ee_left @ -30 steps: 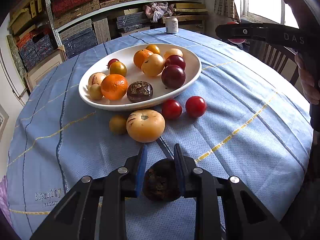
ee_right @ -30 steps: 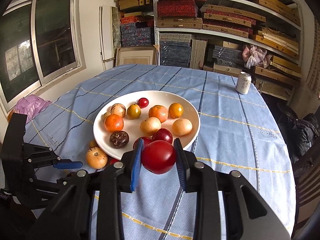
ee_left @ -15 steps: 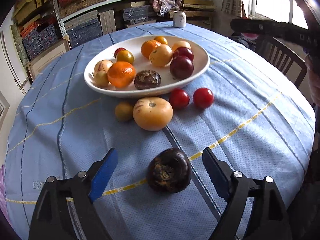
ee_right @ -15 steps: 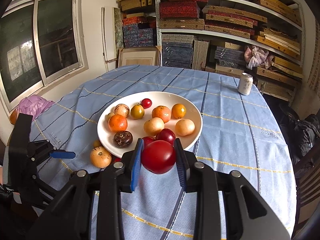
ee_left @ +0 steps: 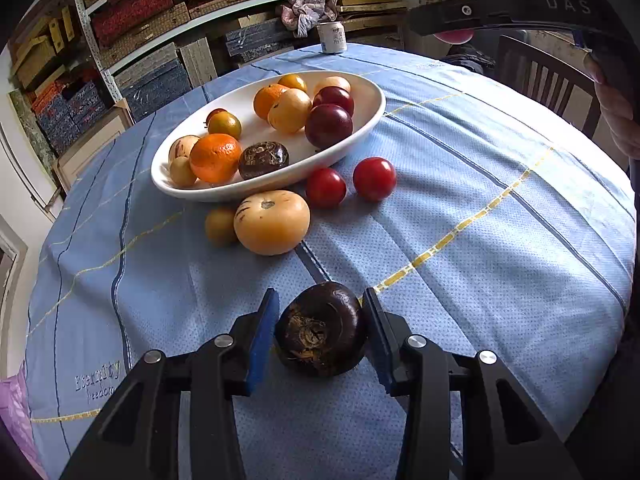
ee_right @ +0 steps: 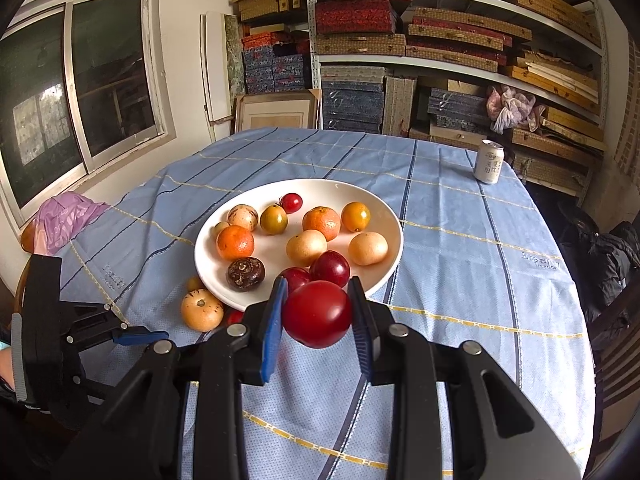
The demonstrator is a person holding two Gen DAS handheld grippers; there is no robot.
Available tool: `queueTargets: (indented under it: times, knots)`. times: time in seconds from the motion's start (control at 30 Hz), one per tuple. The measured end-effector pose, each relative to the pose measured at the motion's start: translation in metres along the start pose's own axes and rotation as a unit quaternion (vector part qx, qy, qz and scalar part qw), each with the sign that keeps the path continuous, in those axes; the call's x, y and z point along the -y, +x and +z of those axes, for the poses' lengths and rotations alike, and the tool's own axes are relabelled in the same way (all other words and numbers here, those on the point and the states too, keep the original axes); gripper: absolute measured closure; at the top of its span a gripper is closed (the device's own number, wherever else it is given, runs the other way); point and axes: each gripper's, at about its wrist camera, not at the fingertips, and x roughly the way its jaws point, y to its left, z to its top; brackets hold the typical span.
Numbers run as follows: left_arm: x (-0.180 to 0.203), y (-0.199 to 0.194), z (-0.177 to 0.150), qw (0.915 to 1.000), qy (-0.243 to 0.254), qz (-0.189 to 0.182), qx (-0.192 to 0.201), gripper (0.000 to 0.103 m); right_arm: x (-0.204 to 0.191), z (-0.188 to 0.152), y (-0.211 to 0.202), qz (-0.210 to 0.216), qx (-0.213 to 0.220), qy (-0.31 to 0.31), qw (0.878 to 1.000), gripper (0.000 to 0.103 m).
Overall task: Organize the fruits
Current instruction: 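Carry the dark brown fruit and tomato onto the plate and open both grippers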
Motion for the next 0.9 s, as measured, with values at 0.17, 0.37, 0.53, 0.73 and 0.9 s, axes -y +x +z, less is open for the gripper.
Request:
queueTargets:
  times: [0.17, 0.37, 0.53, 0.73, 0.9]
  knots:
    - [-0.003, -0.003, 0.001, 0.9999, 0.003, 0.013, -0.004, 0.060, -0.001, 0.000, 0.001, -0.001, -0.001, -0.003, 1.000, 0.073]
    - [-0.009, -0.023, 0.006, 0.9997, 0.002, 0.021, 0.015, 0.060, -0.001, 0.001, 0.004, -0.005, -0.007, -0.003, 1.000, 0.073]
    - [-0.022, -0.035, 0.021, 0.9985, -0.012, 0.036, 0.040, 0.060, 0.000, 0.006, 0.007, -0.011, -0.009, -0.003, 1.000, 0.073]
    - [-0.052, -0.035, 0.045, 0.9940, -0.076, 0.010, 0.078, 0.060, 0.004, 0.018, 0.016, -0.020, -0.006, -0.009, 1.000, 0.073]
    - [-0.068, -0.018, 0.065, 0.9914, -0.105, 0.010, 0.078, 0.060, 0.004, 0.033, 0.030, -0.026, -0.002, -0.012, 1.000, 0.073]
